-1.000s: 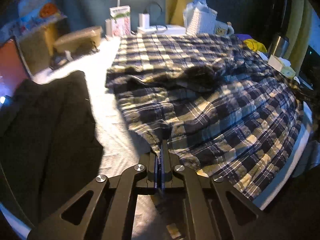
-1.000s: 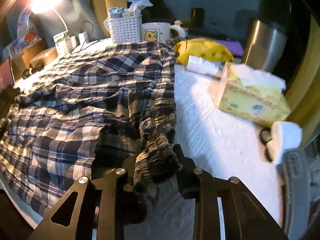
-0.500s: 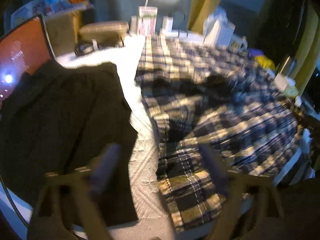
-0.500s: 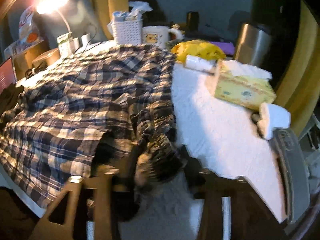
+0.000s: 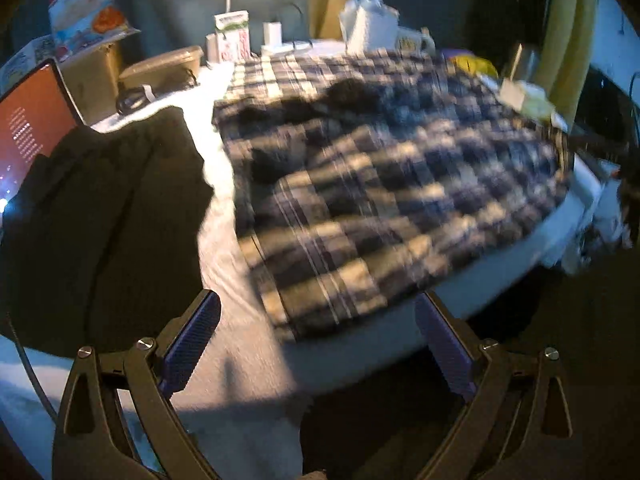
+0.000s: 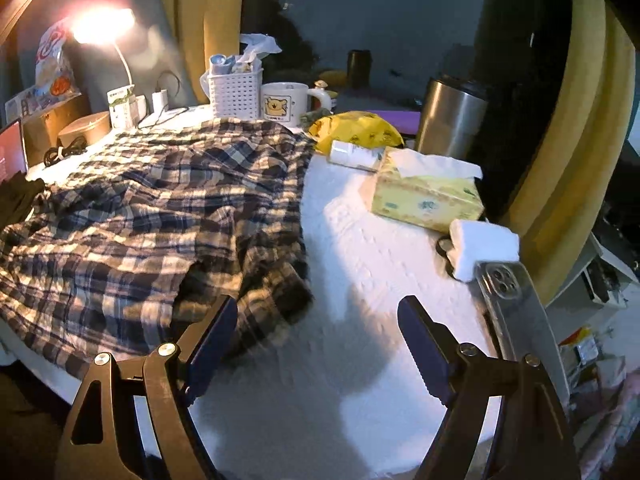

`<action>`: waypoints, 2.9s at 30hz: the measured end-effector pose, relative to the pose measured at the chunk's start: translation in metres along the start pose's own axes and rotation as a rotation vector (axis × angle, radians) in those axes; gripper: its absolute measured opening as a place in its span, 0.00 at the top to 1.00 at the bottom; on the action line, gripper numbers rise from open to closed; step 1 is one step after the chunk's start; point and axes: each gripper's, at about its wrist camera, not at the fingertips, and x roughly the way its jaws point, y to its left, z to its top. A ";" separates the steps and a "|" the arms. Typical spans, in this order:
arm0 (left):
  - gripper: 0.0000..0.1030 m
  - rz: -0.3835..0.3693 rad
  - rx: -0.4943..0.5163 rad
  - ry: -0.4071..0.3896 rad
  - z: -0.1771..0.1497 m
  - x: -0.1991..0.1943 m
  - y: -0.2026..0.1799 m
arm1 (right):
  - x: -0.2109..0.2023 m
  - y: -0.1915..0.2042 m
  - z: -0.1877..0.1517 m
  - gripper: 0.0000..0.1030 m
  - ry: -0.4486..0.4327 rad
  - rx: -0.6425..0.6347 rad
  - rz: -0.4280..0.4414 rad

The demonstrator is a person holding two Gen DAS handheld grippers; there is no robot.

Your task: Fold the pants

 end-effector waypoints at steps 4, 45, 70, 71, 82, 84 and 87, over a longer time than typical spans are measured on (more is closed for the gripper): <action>0.06 0.090 0.047 -0.001 -0.002 0.006 -0.002 | 0.000 -0.009 -0.007 0.19 0.017 0.015 -0.022; 0.98 0.015 -0.047 -0.403 0.056 -0.060 -0.005 | -0.010 0.031 0.010 0.76 -0.175 -0.211 0.056; 0.98 0.033 0.008 -0.588 0.183 -0.056 0.019 | -0.005 -0.015 0.127 0.76 -0.374 0.073 0.096; 0.98 0.032 0.016 -0.585 0.189 -0.053 0.020 | -0.003 -0.016 0.130 0.76 -0.376 0.074 0.096; 0.98 0.031 0.069 -0.530 0.251 -0.008 0.038 | 0.038 -0.025 0.172 0.76 -0.359 0.097 0.081; 0.98 0.034 0.080 -0.514 0.259 0.003 0.040 | 0.050 -0.026 0.179 0.76 -0.349 0.101 0.076; 0.98 0.036 0.088 -0.480 0.272 0.025 0.048 | 0.072 -0.027 0.189 0.76 -0.328 0.110 0.072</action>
